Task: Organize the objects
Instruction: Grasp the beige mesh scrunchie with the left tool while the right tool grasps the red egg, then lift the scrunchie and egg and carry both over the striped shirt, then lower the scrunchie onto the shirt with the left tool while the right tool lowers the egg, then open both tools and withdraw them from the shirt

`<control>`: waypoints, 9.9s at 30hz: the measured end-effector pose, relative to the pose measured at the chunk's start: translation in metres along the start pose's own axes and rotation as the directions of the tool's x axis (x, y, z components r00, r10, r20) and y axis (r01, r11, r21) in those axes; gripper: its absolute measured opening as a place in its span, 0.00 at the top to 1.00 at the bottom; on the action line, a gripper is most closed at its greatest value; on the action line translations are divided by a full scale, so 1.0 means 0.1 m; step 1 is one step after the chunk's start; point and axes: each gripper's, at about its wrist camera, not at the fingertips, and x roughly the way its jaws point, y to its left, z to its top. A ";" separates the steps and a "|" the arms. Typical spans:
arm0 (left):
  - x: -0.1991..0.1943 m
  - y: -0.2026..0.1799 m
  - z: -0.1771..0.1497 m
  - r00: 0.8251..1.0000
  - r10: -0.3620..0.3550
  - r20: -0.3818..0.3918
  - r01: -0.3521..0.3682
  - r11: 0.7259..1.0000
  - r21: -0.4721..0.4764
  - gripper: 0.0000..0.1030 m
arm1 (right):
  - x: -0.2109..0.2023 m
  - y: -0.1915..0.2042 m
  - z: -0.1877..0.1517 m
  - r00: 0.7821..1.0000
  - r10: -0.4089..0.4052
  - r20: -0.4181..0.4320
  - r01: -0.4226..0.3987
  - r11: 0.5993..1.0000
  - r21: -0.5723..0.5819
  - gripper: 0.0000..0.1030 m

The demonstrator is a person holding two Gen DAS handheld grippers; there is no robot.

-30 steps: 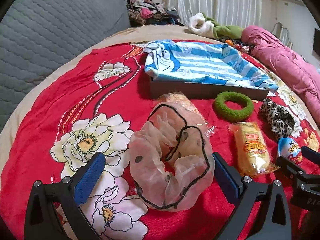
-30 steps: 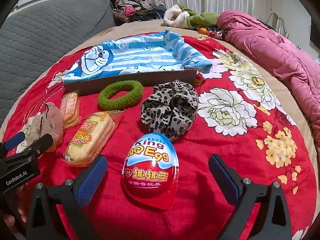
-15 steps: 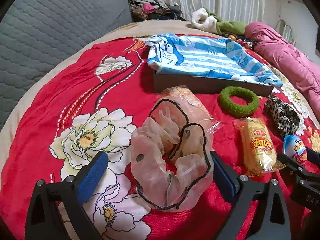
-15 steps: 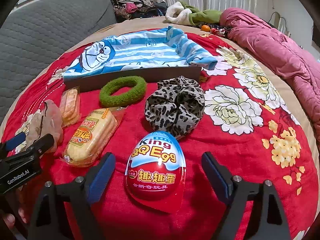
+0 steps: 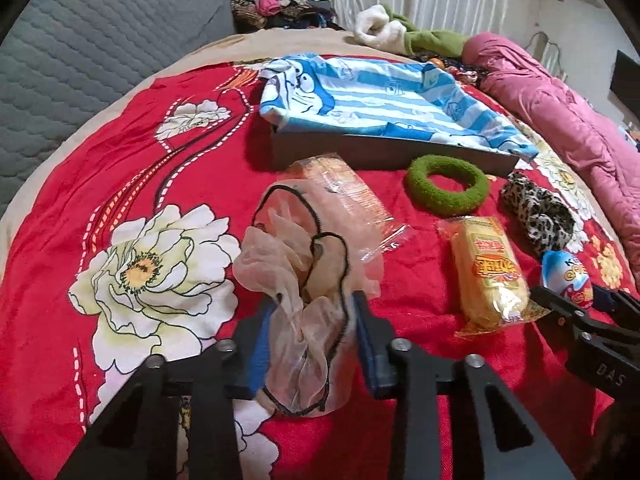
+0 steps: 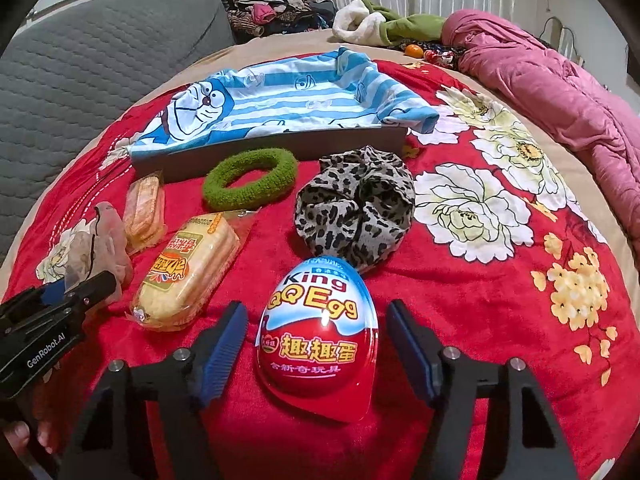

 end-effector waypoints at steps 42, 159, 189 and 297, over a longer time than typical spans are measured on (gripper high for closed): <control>-0.51 0.07 -0.04 0.992 -0.043 0.117 0.044 0.999 -0.008 0.86 | -0.42 0.13 -0.11 0.998 0.042 0.053 -0.041 0.999 -0.025 0.48; -0.91 -0.47 1.78 0.950 -0.011 0.314 0.008 1.000 0.013 0.86 | -1.13 0.21 1.64 0.923 0.087 0.375 -0.041 0.991 -0.130 0.52; 0.21 -0.59 2.35 0.970 0.025 0.242 -0.029 1.000 0.010 0.85 | -0.22 0.17 2.25 0.947 0.083 0.310 -0.043 0.990 -0.135 0.52; 1.58 -0.32 2.32 0.984 0.066 -0.164 -0.069 0.998 -0.012 0.24 | 1.36 0.00 2.31 0.995 -0.038 -0.090 0.025 0.990 -0.135 0.18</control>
